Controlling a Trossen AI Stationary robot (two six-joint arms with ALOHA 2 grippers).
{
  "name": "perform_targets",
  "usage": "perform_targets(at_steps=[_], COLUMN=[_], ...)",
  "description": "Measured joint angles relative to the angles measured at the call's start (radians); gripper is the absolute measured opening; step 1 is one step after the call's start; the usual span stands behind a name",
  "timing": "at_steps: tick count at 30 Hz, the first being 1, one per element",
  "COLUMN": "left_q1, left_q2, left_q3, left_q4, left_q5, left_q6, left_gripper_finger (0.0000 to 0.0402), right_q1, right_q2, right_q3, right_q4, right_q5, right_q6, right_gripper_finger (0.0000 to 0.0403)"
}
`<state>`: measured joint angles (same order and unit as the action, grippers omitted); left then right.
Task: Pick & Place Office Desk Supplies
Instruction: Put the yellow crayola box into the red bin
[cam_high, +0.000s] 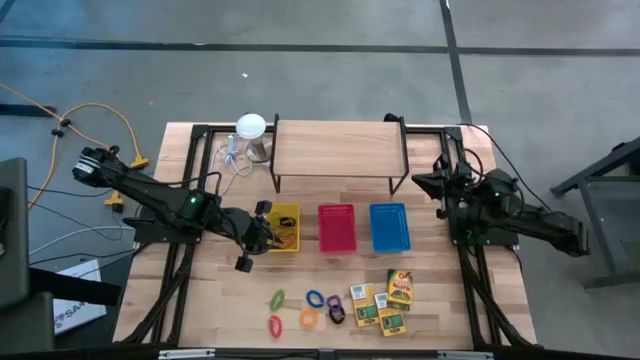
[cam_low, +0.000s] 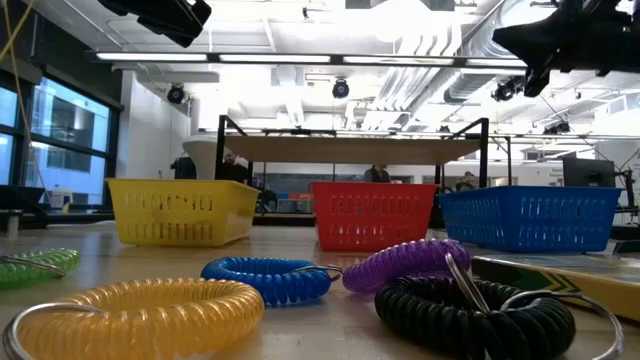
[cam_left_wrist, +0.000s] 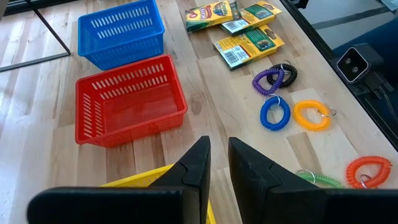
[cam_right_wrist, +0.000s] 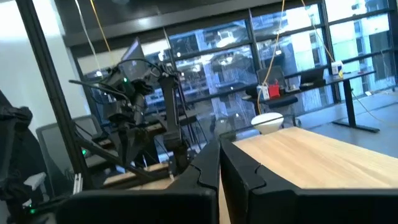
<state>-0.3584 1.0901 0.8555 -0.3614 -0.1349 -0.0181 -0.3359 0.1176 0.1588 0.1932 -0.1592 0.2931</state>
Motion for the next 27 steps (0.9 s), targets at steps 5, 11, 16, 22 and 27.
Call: perform_targets(at_steps=[5, 11, 16, 22, 27], left_q1=[0.000, 0.000, 0.000, 0.000, 0.000], left_q2=[0.000, 0.000, 0.000, 0.000, 0.000], left_q3=[0.000, 0.000, 0.000, 0.000, 0.000], left_q4=[0.000, 0.000, 0.000, 0.000, 0.000], left_q5=[0.000, 0.000, 0.000, 0.000, 0.000], left_q6=[0.000, 0.000, 0.000, 0.000, 0.000], left_gripper_finger=[0.0054, 0.0054, 0.0054, 0.0054, 0.0054], right_q1=[0.003, 0.029, 0.068, 0.125, 0.171], right_q2=[0.068, 0.160, 0.226, 0.301, 0.358], right_q3=[0.086, 0.162, 0.210, 0.274, 0.320], right_q4=[-0.086, -0.098, -0.100, -0.102, -0.101], right_q5=[-0.019, -0.057, -0.057, -0.054, -0.050], right_q6=[-0.032, -0.086, -0.126, -0.193, -0.224], right_gripper_finger=[0.0002, 0.0002, 0.0002, 0.0002, 0.0002])
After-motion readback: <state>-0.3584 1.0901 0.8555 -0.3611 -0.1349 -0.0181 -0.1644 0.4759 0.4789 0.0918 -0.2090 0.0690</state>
